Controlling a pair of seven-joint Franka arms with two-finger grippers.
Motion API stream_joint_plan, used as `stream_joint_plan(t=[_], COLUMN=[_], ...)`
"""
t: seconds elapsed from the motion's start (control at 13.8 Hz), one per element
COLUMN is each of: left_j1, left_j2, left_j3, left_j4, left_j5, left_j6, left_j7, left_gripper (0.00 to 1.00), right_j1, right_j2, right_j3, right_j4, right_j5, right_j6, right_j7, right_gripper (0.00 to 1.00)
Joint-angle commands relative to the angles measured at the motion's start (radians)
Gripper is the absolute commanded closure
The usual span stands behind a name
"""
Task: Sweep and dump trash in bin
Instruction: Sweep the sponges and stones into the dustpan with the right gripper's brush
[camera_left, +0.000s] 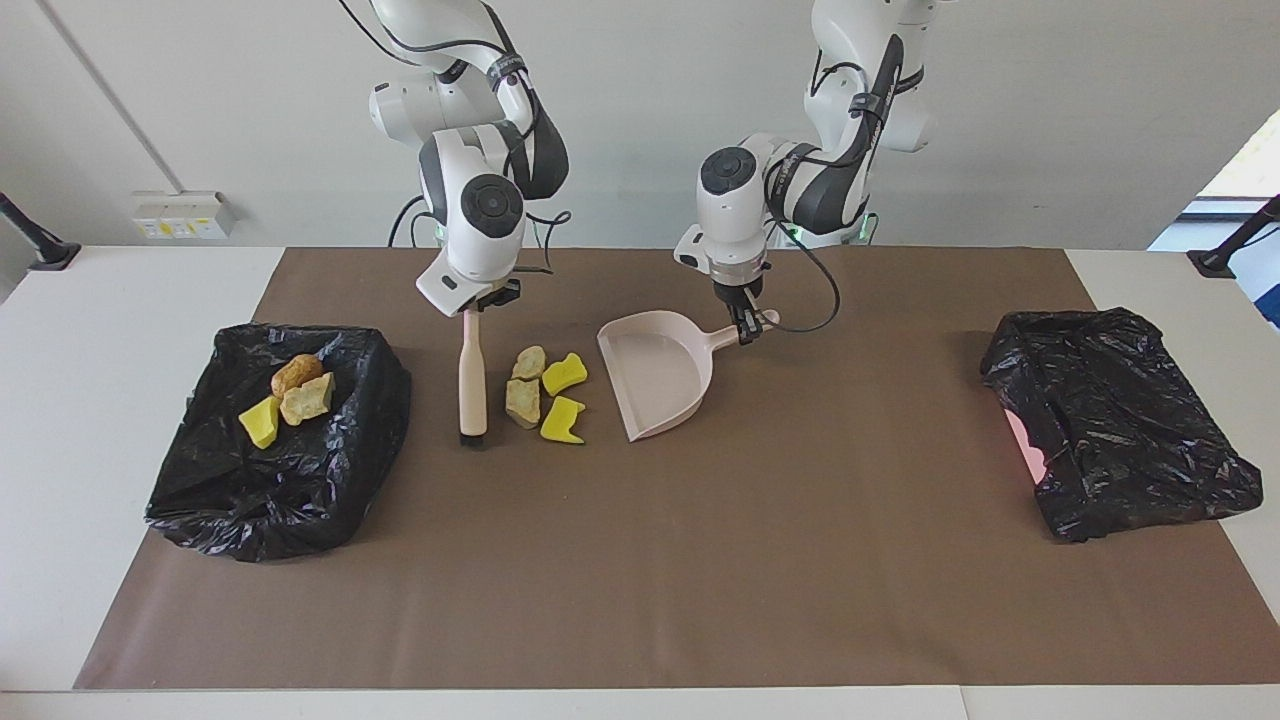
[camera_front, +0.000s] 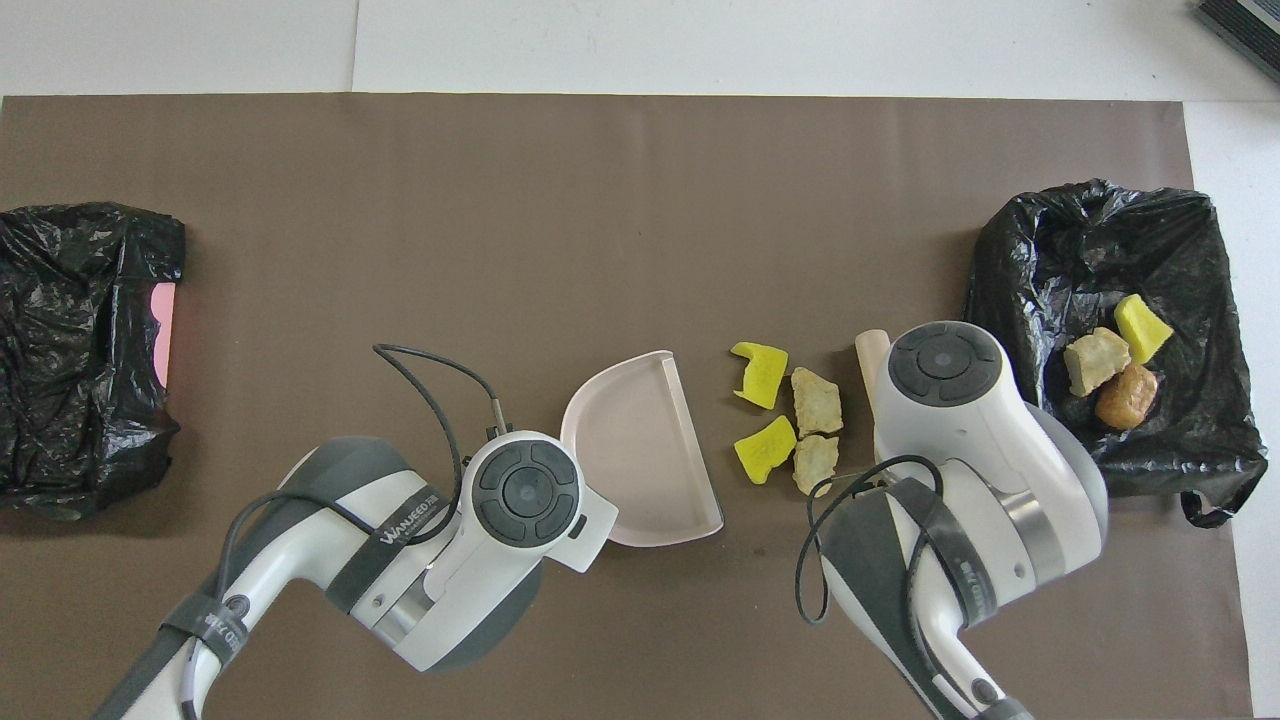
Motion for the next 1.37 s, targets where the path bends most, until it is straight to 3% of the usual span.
stream_joint_plan(t=[0.0,0.51,0.65,0.87,1.08,1.3], left_j1=[-0.013,-0.01,-0.008,-0.008,-0.007,-0.005], left_j2=[-0.034,-0.033,-0.031,-0.03,-0.028,-0.025], left_j3=[0.011,0.013,0.013,0.011,0.013,0.013], left_j4=[-0.043,-0.039,-0.039,-0.037,-0.036,-0.036], left_j5=[0.019,0.019,0.019,0.019,0.019,0.019], left_j6=[0.023,0.017,0.023,0.026,0.033,0.052], left_j7=[0.007,0.008,0.008,0.008,0.008,0.008], left_gripper=[1.0,1.0,1.0,1.0,1.0,1.0], right_j1=[0.033,0.165,0.182,0.171,0.113,0.116], right_j2=[-0.003,0.107,0.133,0.13,0.031,-0.055], right_j3=[0.003,0.003,0.003,0.0,-0.012,-0.008], right_j4=[-0.039,-0.006,0.051,0.131,0.174,0.133], right_j5=[0.075,0.461,0.561,0.581,0.549,0.394], right_j6=[0.065,0.304,0.301,0.199,-0.014,-0.143], right_j7=[-0.033,-0.046,-0.043,-0.035,0.031,0.103], right_gripper=[1.0,1.0,1.0,1.0,1.0,1.0])
